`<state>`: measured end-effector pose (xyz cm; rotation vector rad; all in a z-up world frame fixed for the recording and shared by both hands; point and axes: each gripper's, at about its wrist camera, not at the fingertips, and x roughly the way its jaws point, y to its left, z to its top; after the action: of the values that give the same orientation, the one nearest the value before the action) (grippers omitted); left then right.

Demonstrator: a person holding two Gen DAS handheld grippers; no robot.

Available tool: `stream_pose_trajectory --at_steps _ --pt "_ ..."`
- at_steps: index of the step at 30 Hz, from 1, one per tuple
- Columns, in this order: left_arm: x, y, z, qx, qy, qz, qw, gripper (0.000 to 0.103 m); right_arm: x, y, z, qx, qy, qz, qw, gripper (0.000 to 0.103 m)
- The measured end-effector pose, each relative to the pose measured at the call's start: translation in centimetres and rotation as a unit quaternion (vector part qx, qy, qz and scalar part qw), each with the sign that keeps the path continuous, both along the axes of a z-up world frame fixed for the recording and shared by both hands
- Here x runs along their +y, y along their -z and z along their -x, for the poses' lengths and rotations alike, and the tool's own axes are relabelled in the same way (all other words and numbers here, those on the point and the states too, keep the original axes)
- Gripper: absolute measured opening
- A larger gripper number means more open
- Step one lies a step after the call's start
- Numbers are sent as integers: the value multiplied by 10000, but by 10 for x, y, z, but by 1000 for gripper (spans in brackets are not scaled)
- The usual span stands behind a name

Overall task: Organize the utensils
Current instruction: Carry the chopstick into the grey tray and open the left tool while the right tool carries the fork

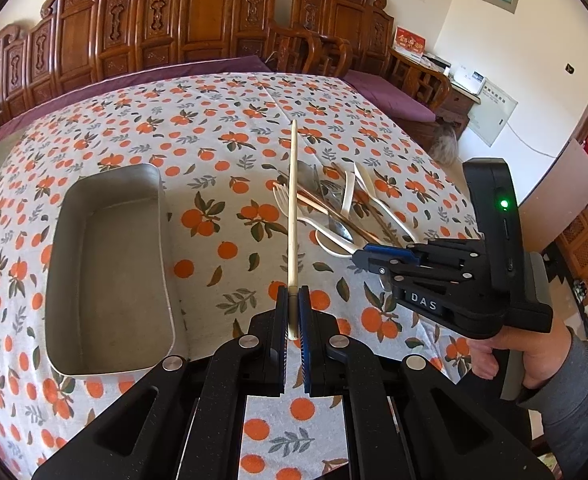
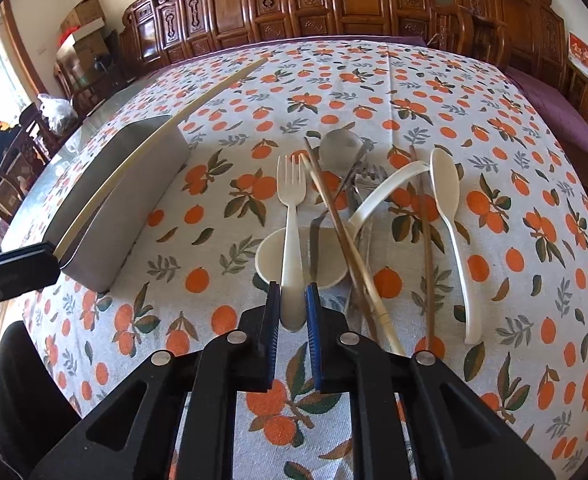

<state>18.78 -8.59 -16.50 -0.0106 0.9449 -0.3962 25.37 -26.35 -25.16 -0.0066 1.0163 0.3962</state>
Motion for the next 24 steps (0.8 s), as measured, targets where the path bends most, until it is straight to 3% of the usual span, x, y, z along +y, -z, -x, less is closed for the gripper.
stream_pose_trajectory --at_steps 17,24 --pt "60 -11 -7 -123 -549 -153 9983 4 21 -69 20 -800 -225 -121 9965 14" --pt "94 -6 -8 -61 -837 -270 9961 4 38 -82 26 -904 -377 -186 9950 15"
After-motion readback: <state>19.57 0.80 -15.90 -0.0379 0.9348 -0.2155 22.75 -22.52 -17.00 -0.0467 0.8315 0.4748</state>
